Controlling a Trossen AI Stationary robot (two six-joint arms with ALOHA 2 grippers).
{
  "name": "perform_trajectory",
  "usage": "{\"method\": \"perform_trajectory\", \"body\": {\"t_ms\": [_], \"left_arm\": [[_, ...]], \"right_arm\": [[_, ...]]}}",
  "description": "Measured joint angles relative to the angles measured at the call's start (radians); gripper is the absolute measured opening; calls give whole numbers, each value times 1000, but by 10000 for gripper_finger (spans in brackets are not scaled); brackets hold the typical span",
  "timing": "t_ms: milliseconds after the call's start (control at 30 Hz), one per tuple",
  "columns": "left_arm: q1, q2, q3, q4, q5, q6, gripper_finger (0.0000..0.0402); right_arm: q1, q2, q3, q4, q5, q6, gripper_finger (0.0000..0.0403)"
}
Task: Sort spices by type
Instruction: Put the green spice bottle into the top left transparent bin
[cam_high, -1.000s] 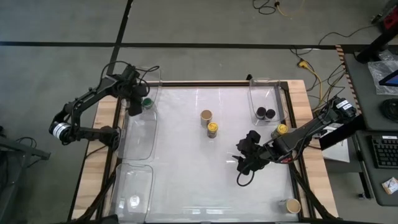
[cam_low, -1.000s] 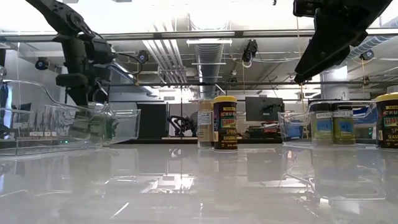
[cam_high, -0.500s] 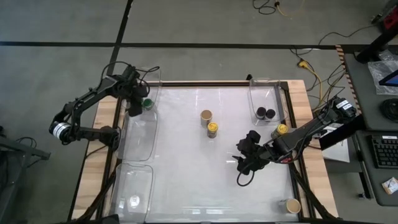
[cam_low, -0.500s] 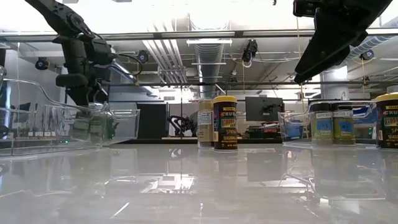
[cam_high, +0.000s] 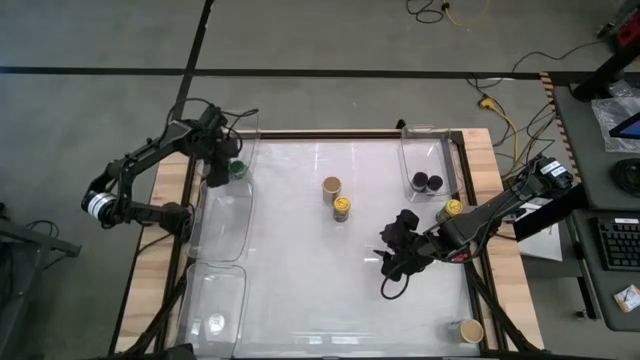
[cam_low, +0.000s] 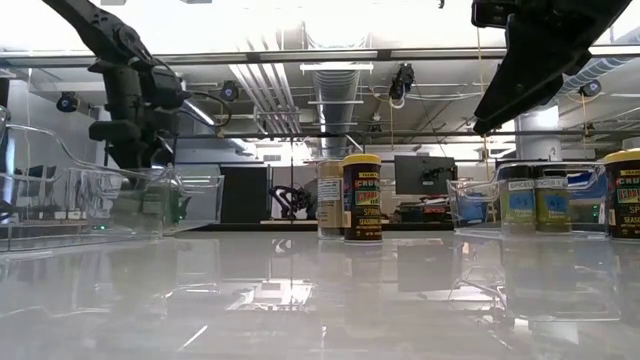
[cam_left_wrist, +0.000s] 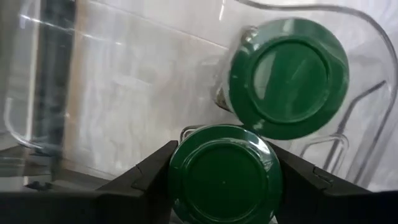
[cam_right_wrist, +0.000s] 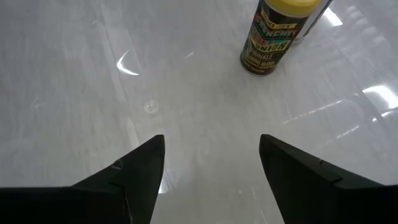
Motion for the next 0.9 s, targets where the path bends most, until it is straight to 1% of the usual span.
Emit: {"method": "perform_trajectory", "body": {"t_ms": [300,700,900], "left_arm": [[0,-1,-3,-20,-2,-3,191],[0,-1,-4,-19,-2,-31,192],[0,-1,-4,-19,-2,-77,192]], "right_arm": [[0,0,0,0,0,-3,267],[0,0,0,0,0,0,250],[0,0,0,0,7,1,255]]}}
